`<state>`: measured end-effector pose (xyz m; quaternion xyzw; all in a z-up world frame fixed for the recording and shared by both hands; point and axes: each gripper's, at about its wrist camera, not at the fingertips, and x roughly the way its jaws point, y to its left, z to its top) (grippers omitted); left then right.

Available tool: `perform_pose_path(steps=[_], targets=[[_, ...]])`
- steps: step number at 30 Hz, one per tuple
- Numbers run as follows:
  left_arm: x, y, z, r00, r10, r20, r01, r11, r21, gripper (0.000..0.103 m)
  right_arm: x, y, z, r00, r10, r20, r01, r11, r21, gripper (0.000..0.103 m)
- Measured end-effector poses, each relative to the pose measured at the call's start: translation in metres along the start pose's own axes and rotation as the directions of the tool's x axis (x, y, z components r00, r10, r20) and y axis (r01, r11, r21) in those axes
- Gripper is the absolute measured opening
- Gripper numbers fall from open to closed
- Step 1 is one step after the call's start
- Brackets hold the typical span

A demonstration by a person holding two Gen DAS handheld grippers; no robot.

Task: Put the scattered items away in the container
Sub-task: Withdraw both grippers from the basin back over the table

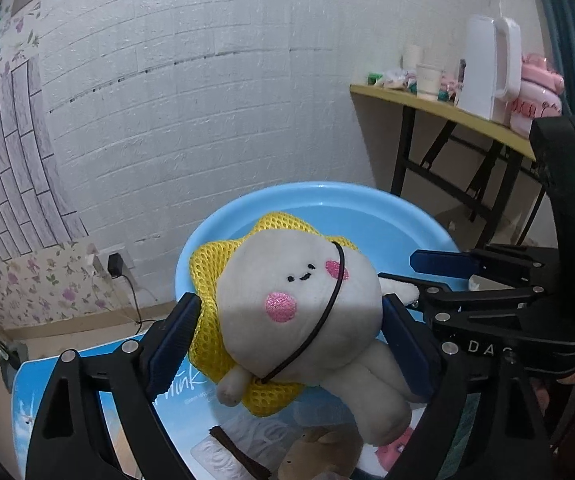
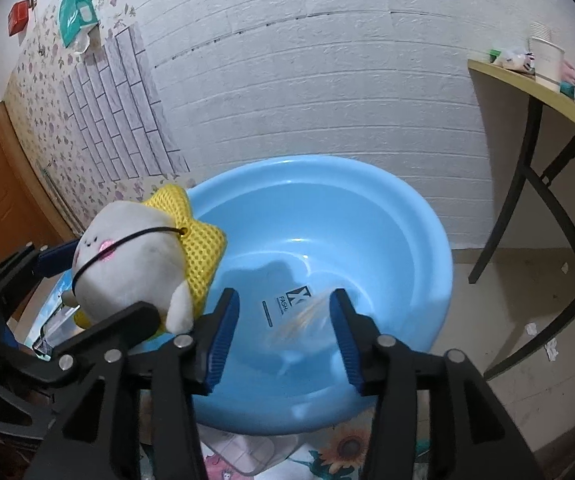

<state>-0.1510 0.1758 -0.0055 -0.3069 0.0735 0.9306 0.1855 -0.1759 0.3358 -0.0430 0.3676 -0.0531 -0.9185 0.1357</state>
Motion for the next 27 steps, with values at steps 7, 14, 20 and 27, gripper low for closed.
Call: perform_pose_path(steps=[7,14,20,27], targets=[[-0.014,-0.001,0.001,0.999,-0.028,0.030,0.029,0.999,-0.020,0.091,-0.011,-0.004,-0.002,1.000,-0.005,-0.008,0.005,0.998,0.060,0.052],[-0.031,0.000,0.001,0.998,-0.032,0.055,0.033,0.999,-0.018,0.091,-0.026,0.001,-0.001,1.000,-0.021,0.017,0.020,0.998,0.063,0.055],[-0.049,0.010,-0.003,0.998,-0.008,0.067,0.010,0.999,-0.035,0.095,-0.036,0.005,-0.005,1.000,-0.016,0.017,0.014,0.996,0.089,0.055],[-0.076,0.028,-0.016,0.997,0.027,0.072,-0.022,0.998,-0.062,0.096,-0.053,0.018,-0.012,0.999,-0.009,0.038,0.006,0.995,0.096,0.055]])
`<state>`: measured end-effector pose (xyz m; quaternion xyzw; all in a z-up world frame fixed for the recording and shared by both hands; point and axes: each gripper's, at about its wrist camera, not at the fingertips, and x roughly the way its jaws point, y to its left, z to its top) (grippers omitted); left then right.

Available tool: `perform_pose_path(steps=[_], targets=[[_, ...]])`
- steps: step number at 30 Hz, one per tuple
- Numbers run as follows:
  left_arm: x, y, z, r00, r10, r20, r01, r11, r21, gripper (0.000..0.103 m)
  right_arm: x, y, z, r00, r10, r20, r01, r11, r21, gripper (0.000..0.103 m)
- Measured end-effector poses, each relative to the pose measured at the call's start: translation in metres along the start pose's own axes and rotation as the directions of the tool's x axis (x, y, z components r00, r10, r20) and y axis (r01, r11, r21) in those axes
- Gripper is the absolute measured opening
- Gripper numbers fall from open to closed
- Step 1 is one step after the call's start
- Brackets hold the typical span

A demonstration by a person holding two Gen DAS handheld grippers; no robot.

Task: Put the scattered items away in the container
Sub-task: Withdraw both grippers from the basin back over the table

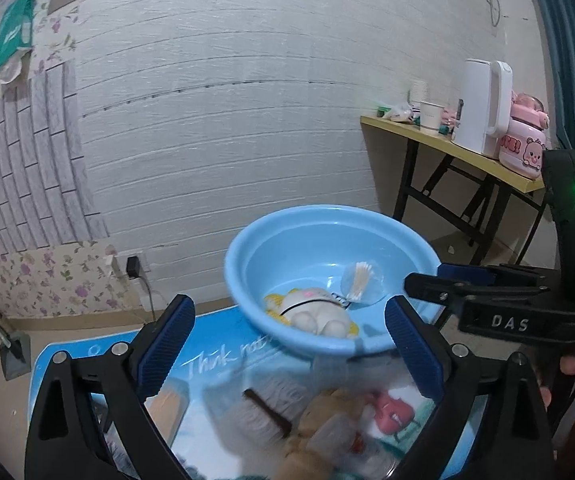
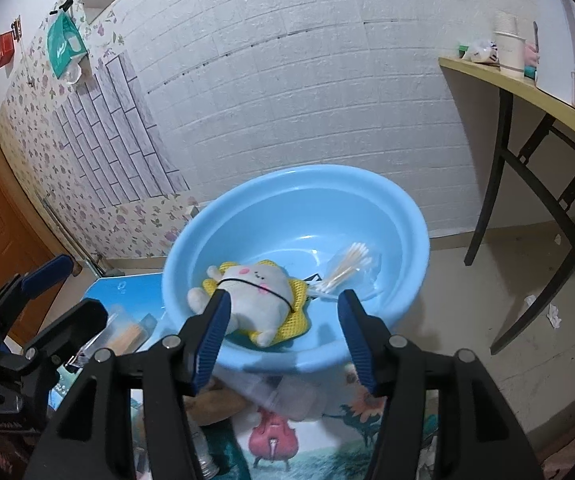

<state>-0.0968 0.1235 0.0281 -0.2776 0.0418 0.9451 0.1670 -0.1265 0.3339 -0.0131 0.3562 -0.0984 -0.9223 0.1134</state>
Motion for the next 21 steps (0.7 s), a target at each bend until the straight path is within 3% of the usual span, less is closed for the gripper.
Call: perform_pose_path(steps=[8,16,21], targets=[[-0.033,0.041,-0.035,0.996,0.085,-0.009,-0.085,0.994,-0.064,0.098,-0.009,0.010,-0.022,1.000,0.005,0.006,-0.005,1.000,0.005,0.055],[-0.062,0.082,-0.076,0.985,0.168,-0.049,-0.173,0.977,-0.124,0.099,-0.007,0.022,-0.041,0.999,-0.006,-0.042,0.006,1.000,-0.014,0.055],[-0.073,0.101,-0.108,0.981,0.164,-0.100,-0.179,0.969,-0.169,0.099,-0.010,0.028,-0.057,0.997,0.009,-0.072,-0.011,0.999,-0.034,0.055]])
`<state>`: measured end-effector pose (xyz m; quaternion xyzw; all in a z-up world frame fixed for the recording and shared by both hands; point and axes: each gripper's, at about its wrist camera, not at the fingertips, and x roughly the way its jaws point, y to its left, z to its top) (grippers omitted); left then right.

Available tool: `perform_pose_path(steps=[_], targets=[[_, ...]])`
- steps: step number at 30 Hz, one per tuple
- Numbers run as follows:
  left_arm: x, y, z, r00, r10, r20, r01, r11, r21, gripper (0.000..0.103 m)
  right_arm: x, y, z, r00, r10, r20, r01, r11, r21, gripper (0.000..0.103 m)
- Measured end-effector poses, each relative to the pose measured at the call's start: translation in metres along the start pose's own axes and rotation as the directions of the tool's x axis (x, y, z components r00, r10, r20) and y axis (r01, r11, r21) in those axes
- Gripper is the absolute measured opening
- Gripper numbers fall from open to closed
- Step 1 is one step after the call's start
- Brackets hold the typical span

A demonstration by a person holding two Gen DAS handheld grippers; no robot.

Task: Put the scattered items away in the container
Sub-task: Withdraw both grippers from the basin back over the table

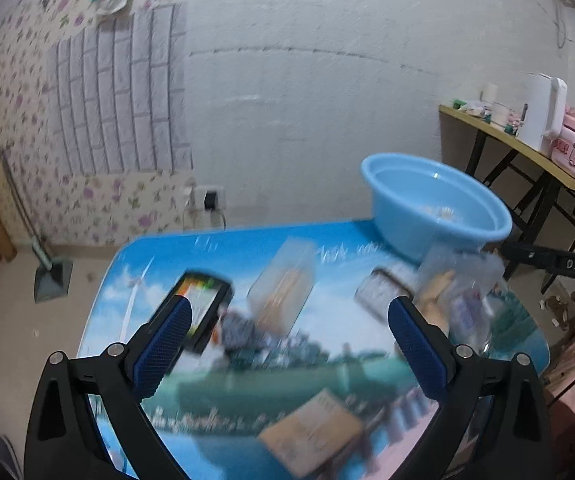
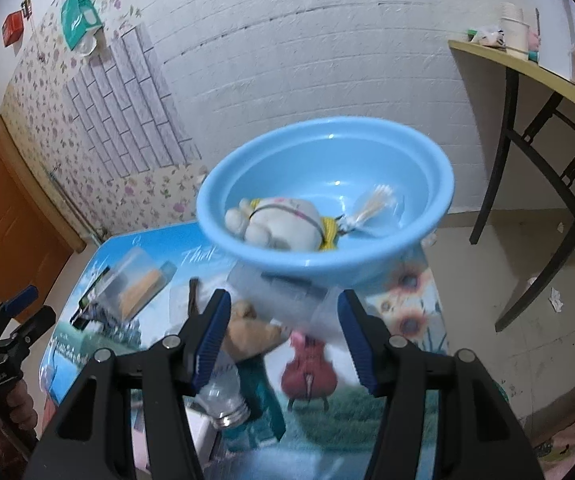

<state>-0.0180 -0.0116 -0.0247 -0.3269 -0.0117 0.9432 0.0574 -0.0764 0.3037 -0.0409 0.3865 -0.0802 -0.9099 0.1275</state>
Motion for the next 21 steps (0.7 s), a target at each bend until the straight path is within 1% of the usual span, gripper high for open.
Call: perform_pose_path(steps=[5,10,13,18,21], targets=[[0.004,0.007,-0.025,0.998,-0.009,-0.067,0.008,1.000,-0.023,0.099,0.001,0.007,-0.015,0.999,0.014,-0.042,-0.016,1.000,-0.027,0.055],[0.002,-0.002,-0.038,0.996,-0.023,-0.089,0.026,0.999,0.034,0.099,-0.002,0.015,-0.023,0.997,0.068,-0.039,-0.070,0.997,-0.039,0.055],[0.001,-0.003,-0.045,0.993,-0.050,-0.102,0.054,0.998,0.031,0.099,-0.001,0.023,-0.028,0.994,0.097,-0.048,-0.100,0.993,-0.067,0.055],[0.003,-0.008,-0.056,0.988,-0.086,-0.125,0.094,0.994,0.064,0.099,0.005,0.029,-0.034,0.990,0.116,-0.083,-0.123,0.989,-0.084,0.055],[0.005,-0.010,-0.063,0.987,-0.087,-0.135,0.100,0.990,0.095,0.099,0.002,0.029,-0.039,0.988,0.123,-0.090,-0.131,0.987,-0.089,0.055]])
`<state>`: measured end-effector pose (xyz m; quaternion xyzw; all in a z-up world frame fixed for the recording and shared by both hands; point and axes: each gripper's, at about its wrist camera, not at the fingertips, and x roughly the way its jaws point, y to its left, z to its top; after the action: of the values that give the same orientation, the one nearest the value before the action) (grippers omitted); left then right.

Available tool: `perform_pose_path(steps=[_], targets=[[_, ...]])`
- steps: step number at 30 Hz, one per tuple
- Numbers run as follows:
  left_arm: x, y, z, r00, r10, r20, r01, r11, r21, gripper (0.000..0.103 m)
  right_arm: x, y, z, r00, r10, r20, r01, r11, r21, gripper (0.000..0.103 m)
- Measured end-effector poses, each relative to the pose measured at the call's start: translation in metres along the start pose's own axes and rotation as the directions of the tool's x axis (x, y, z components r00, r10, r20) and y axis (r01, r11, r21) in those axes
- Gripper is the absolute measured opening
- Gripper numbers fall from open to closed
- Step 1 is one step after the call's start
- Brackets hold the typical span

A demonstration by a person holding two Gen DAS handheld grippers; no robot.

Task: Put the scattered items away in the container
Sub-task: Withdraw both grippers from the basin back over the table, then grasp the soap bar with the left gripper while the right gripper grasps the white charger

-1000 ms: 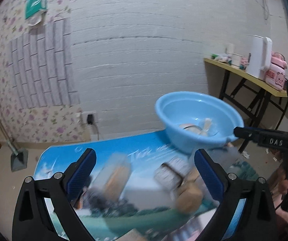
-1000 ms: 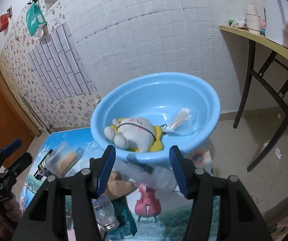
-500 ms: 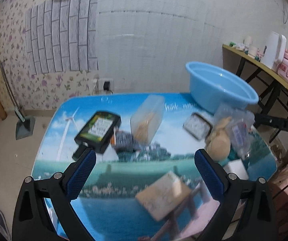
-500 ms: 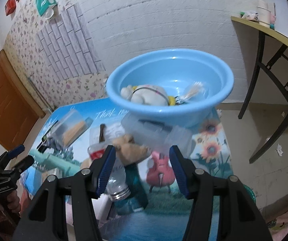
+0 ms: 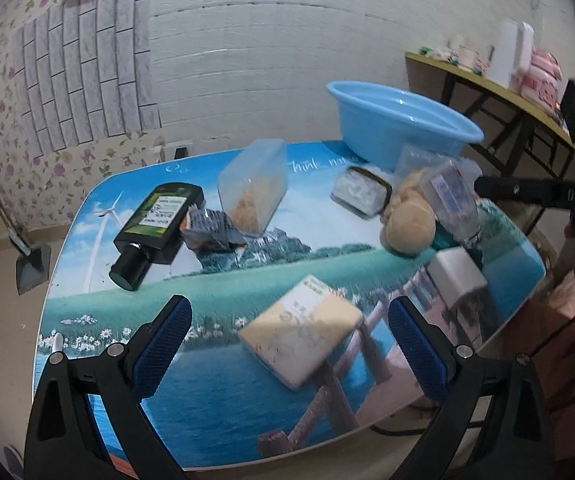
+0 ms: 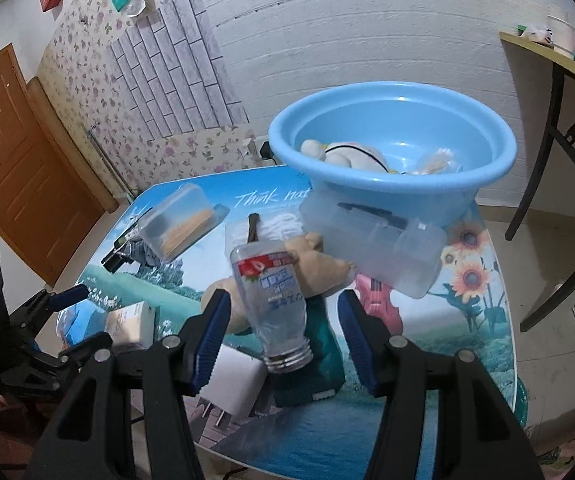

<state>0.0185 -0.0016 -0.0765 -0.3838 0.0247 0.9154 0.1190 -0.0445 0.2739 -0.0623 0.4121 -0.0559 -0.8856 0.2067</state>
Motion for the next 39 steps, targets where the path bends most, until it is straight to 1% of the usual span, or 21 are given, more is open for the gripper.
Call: perform_pose_path(steps=[3,7,9,15,19,22,27,28,29,30,32,39], targets=[[0.003,0.002,-0.004,1.000,0.013,-0.009,-0.013,1.000,0.004,0.099,-0.003,-0.002,-0.007,1.000,0.006,-0.019,-0.006,1.000,0.013,0.055],[0.006,0.005,-0.005,1.000,-0.008,-0.012,0.008,1.000,-0.008,0.099,-0.005,0.003,-0.021,0.998,0.017,-0.062,-0.018,1.000,-0.003,0.055],[0.008,0.004,-0.006,1.000,-0.010,-0.018,0.010,1.000,0.000,0.099,-0.004,0.008,-0.027,0.996,0.029,-0.085,-0.030,1.000,-0.008,0.055],[0.017,-0.002,-0.009,0.999,0.012,-0.035,-0.011,0.999,0.041,0.099,0.008,0.029,-0.040,0.984,0.075,-0.159,-0.081,0.996,-0.033,0.055],[0.020,-0.006,-0.009,0.999,0.015,-0.032,-0.013,0.998,0.064,0.099,0.014,0.041,-0.043,0.982,0.067,-0.177,-0.080,0.994,-0.069,0.055],[0.026,-0.008,-0.008,0.999,0.032,-0.043,-0.028,0.996,0.083,0.099,0.019,0.043,-0.044,0.980,0.056,-0.189,-0.072,0.994,-0.077,0.055],[0.032,-0.011,-0.006,0.999,0.028,-0.044,-0.023,0.995,0.100,0.099,0.025,0.049,-0.047,0.978,0.040,-0.204,-0.062,0.993,-0.102,0.055],[0.033,-0.012,-0.005,0.999,0.026,-0.045,-0.021,0.994,0.104,0.095,0.026,0.050,-0.048,0.978,0.036,-0.207,-0.059,0.993,-0.105,0.055],[0.034,-0.012,-0.005,0.999,0.025,-0.046,-0.020,0.994,0.108,0.089,0.027,0.050,-0.048,0.977,0.031,-0.209,-0.054,0.993,-0.105,0.055],[0.035,-0.012,-0.005,0.999,0.023,-0.049,-0.018,0.994,0.109,0.086,0.027,0.049,-0.048,0.977,0.029,-0.211,-0.052,0.993,-0.104,0.055],[0.038,-0.012,-0.005,0.998,-0.002,-0.061,0.009,0.994,0.108,0.073,0.030,0.049,-0.048,0.976,0.022,-0.215,-0.045,0.993,-0.105,0.055],[0.033,-0.007,-0.006,0.998,-0.029,-0.051,0.034,0.995,0.094,0.070,0.036,0.052,-0.047,0.976,-0.005,-0.219,-0.022,0.992,-0.121,0.055]])
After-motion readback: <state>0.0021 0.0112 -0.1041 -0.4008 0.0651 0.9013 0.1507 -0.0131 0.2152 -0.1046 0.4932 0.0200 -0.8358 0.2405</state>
